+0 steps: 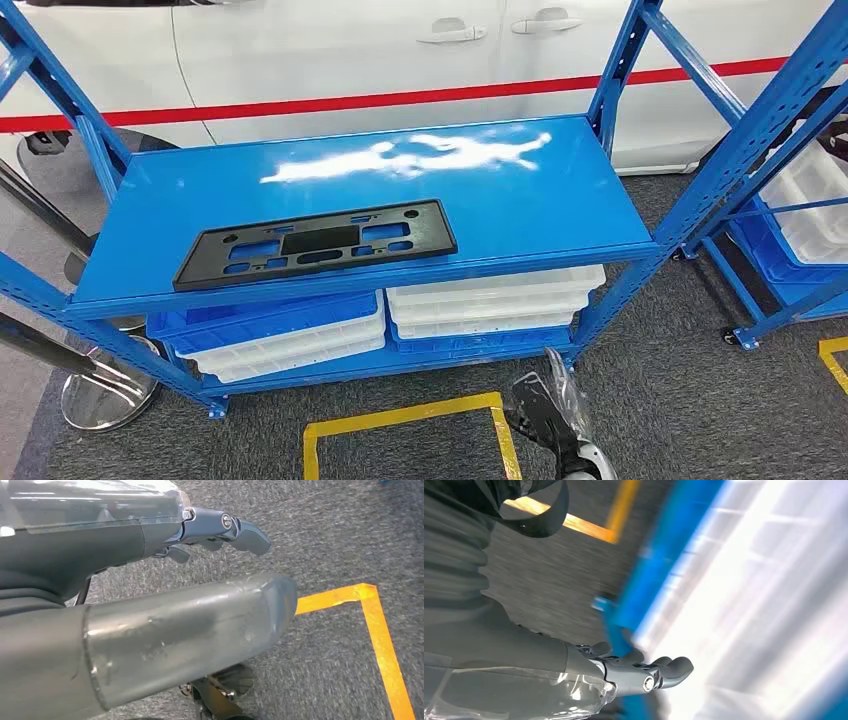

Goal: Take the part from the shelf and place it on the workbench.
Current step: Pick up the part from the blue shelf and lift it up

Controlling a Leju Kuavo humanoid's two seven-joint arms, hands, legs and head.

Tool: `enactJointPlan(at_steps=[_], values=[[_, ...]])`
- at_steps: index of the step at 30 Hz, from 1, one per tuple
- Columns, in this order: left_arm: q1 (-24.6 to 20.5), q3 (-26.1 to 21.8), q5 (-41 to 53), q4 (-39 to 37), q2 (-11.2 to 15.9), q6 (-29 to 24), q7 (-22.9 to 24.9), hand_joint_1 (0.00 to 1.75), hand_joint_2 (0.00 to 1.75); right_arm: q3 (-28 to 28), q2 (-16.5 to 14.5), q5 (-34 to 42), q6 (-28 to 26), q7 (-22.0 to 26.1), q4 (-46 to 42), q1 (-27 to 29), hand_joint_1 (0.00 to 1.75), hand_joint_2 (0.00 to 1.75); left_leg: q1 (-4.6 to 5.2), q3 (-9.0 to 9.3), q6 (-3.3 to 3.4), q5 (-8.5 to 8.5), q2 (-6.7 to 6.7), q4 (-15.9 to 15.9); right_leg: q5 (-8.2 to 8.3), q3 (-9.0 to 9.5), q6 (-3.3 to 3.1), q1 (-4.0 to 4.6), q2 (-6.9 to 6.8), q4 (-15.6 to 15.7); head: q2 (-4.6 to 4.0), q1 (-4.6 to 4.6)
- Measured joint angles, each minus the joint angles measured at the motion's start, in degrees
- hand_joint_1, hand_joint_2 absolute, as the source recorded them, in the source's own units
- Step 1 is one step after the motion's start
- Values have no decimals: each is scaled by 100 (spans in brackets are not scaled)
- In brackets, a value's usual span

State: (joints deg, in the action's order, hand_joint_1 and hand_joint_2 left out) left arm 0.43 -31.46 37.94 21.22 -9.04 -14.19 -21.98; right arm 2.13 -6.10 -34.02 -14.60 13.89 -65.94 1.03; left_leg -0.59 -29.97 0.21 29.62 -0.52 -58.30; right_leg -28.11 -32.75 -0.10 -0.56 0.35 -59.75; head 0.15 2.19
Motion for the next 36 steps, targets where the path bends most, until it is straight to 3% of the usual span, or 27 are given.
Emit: enactJointPlan(at_steps=[3, 6, 8, 10, 11, 12, 13, 15, 16, 18, 21, 22, 23, 25, 26, 27, 28, 31, 33, 36], values=[[-5, -73, 115, 0, -23, -1, -65, 0, 0, -318, 55, 1, 23, 4, -312, -80, 0, 175, 21, -13, 58, 4, 1, -33, 27, 1, 44, -29, -4, 29, 0, 0], [-7, -166, 289, 0, -65, -2, -148, 0, 0, -770, 130, 1, 78, 4, -767, -223, 0, 175, -10, 86, 171, -111, 10, 174, 25, 34, 108, -27, -11, 66, 0, 1], [-13, -222, 412, 0, -100, 3, -195, 0, 0, -1085, 201, -5, 130, -3, -1043, -339, 0, 87, -55, 188, 230, -214, 29, 356, -185, -111, 132, -24, -15, -263, 0, 3], [-17, -288, 536, -1, -118, 16, -232, 0, 0, -1389, 274, -13, 188, -34, -1282, -436, 0, 0, -53, 200, 247, -231, 39, 384, -495, -472, 166, -53, -16, -960, 0, 2], [-16, -323, 600, -1, -123, 27, -251, 0, 0, -1538, 307, -17, 219, -62, -1397, -474, 0, 0, -57, 200, 237, -224, 33, 377, -560, -629, 190, -78, -18, -1236, 0, 2], [-13, -359, 664, -1, -128, 40, -270, 0, 0, -1688, 342, -24, 253, -96, -1509, -515, 0, 0, -67, 203, 216, -208, 24, 361, -508, -702, 217, -106, -20, -1323, 0, 1], [-12, -393, 726, -1, -132, 53, -289, 0, 0, -1836, 376, -32, 283, -136, -1617, -565, 0, 44, -85, 209, 181, -181, 12, 333, -343, -662, 244, -133, -24, -1185, 0, 2], [-13, -457, 858, 0, -140, 81, -320, 0, 0, -2144, 444, -54, 347, -215, -1839, -692, 0, 131, -127, 206, 74, -84, -8, 231, 58, -376, 301, -174, -26, -512, 0, 2], [-17, -489, 922, -1, -141, 92, -333, 0, 0, -2296, 469, -69, 380, -257, -1949, -759, 0, 175, -131, 187, 14, -27, -11, 159, 158, -255, 293, -174, -18, -239, 0, 1], [-28, -561, 1053, -2, -142, 106, -371, 0, 0, -2606, 519, -114, 449, -340, -2170, -876, 0, 175, -124, 145, -71, 40, -14, 82, 131, -192, 209, -142, -2, -72, 0, -3], [-40, -657, 1242, -2, -153, 130, -421, 0, 0, -3080, 585, -222, 528, -466, -2480, -1059, 0, 175, -144, 145, -135, 95, -4, 51, 110, -209, 47, -120, -2, -80, 0, -6], [-49, -685, 1300, -1, -156, 138, -433, 0, 0, -3232, 599, -275, 550, -500, -2563, -1127, 0, 175, -150, 93, -148, 185, 7, -81, 107, -204, 9, -121, -9, -74, 0, -5], [-58, -711, 1359, -1, -159, 146, -447, 0, 0, -3379, 611, -342, 572, -541, -2635, -1192, 0, 175, -149, -29, -158, 337, 18, -345, 102, -197, -22, -120, -20, -68, 0, -6], [-70, -758, 1480, -1, -159, 164, -475, 0, 0, -3661, 632, -509, 614, -634, -2744, -1310, 0, 175, -134, -450, -156, 693, 28, -1157, 88, -193, -57, -94, -42, -68, 0, -5], [-67, -786, 1543, -1, -159, 174, -486, 0, 0, -3812, 646, -607, 628, -688, -2789, -1366, 0, 175, -126, -653, -145, 788, 28, -1511, 82, -189, -68, -75, -47, -68, 0, -6], [-63, -813, 1606, -1, -159, 186, -496, 0, 0, -3966, 661, -705, 636, -741, -2833, -1421, 0, 175, -118, -774, -124, 768, 28, -1682, 75, -180, -79, -56, -49, -68, 0, -5], [-59, -838, 1668, -1, -159, 195, -502, 0, 0, -4117, 677, -801, 642, -789, -2879, -1478, 0, 175, -107, -787, -91, 631, 28, -1626, 67, -164, -89, -38, -46, -69, 0, -5], [-69, -889, 1846, 0, -157, 214, -523, 0, 0, -4491, 711, -1104, 659, -922, -3009, -1642, 0, 175, -35, -390, 67, -31, 31, -542, 43, -109, -93, -2, -37, -66, 0, -5], [-79, -919, 1920, 1, -156, 224, -528, 0, 0, -4646, 728, -1404, 568, -984, -3055, -1712, 0, 175, 17, -243, 122, -163, 28, -131, 48, -123, -50, 1, -32, -60, 0, -4], [-75, -947, 1981, 3, -162, 250, -502, 0, 0, -4856, 745, -2239, 122, -1044, -3059, -1809, 0, 175, 19, -218, 139, -200, 23, -28, 65, -125, 54, -5, -31, -33, 0, -4]])
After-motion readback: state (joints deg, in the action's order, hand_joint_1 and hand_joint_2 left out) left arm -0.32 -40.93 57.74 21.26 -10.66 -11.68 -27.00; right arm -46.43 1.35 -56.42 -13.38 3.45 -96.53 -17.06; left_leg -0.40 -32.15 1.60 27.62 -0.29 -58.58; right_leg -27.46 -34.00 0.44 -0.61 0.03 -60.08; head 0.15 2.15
